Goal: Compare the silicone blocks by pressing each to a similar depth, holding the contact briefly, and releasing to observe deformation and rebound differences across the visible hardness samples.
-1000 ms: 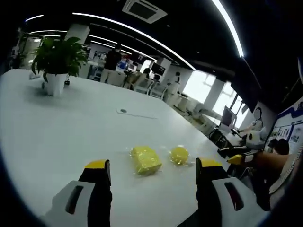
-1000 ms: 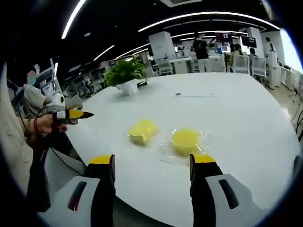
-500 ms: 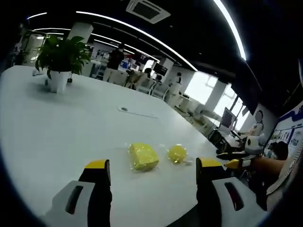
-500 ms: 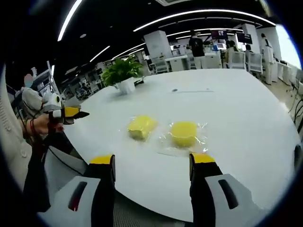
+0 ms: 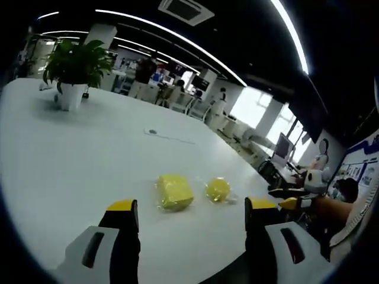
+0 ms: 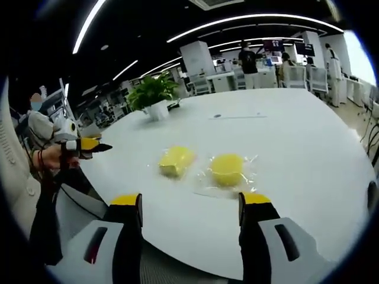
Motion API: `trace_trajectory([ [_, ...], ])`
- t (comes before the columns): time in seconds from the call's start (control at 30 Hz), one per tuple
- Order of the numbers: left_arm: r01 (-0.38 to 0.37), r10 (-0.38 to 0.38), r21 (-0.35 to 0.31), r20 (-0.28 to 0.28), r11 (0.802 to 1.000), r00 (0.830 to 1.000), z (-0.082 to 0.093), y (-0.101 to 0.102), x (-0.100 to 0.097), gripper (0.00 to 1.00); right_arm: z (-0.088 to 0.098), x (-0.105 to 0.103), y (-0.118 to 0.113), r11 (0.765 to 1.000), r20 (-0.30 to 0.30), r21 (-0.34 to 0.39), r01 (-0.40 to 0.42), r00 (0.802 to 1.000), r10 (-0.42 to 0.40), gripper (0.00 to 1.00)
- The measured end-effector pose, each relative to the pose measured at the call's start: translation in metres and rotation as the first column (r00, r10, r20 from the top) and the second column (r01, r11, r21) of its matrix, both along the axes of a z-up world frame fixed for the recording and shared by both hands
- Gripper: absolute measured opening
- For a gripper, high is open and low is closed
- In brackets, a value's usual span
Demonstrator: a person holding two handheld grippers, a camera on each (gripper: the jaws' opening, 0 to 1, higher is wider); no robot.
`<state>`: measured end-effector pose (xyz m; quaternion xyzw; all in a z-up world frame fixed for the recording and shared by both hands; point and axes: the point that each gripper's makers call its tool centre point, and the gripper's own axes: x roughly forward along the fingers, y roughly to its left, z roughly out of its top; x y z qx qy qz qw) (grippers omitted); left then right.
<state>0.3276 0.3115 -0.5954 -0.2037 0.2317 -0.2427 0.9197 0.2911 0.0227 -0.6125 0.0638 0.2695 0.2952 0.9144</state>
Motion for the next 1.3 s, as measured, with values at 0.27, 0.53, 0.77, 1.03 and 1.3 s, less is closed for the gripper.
trace_trajectory([
  [0.27, 0.027, -0.027, -0.054, 0.01, 0.998, 1.0, 0.016, -0.035, 0.013, 0.72, 0.015, 0.002, -0.006, 1.0, 0.033, 0.002, -0.008, 0.999, 0.008, 0.61],
  [0.53, 0.019, -0.022, -0.145, -0.023, 0.989, 0.999, 0.018, -0.065, 0.038, 0.72, 0.011, 0.004, -0.016, 1.0, 0.027, -0.006, -0.018, 0.999, 0.018, 0.6],
  [0.77, 0.04, -0.054, -0.211, -0.063, 0.977, 0.997, 0.014, -0.105, 0.061, 0.69, 0.004, 0.01, -0.029, 1.0, 0.01, -0.013, -0.026, 1.0, 0.026, 0.61],
  [1.03, 0.014, -0.046, -0.284, -0.107, 0.959, 0.993, -0.001, -0.132, 0.087, 0.67, 0.002, 0.024, -0.045, 0.999, 0.004, -0.019, -0.03, 1.0, 0.03, 0.61],
  [1.3, 0.024, -0.066, -0.258, -0.152, 0.966, 0.986, -0.025, -0.145, 0.101, 0.67, -0.007, 0.03, -0.05, 0.999, -0.016, -0.024, -0.038, 0.999, 0.038, 0.6],
])
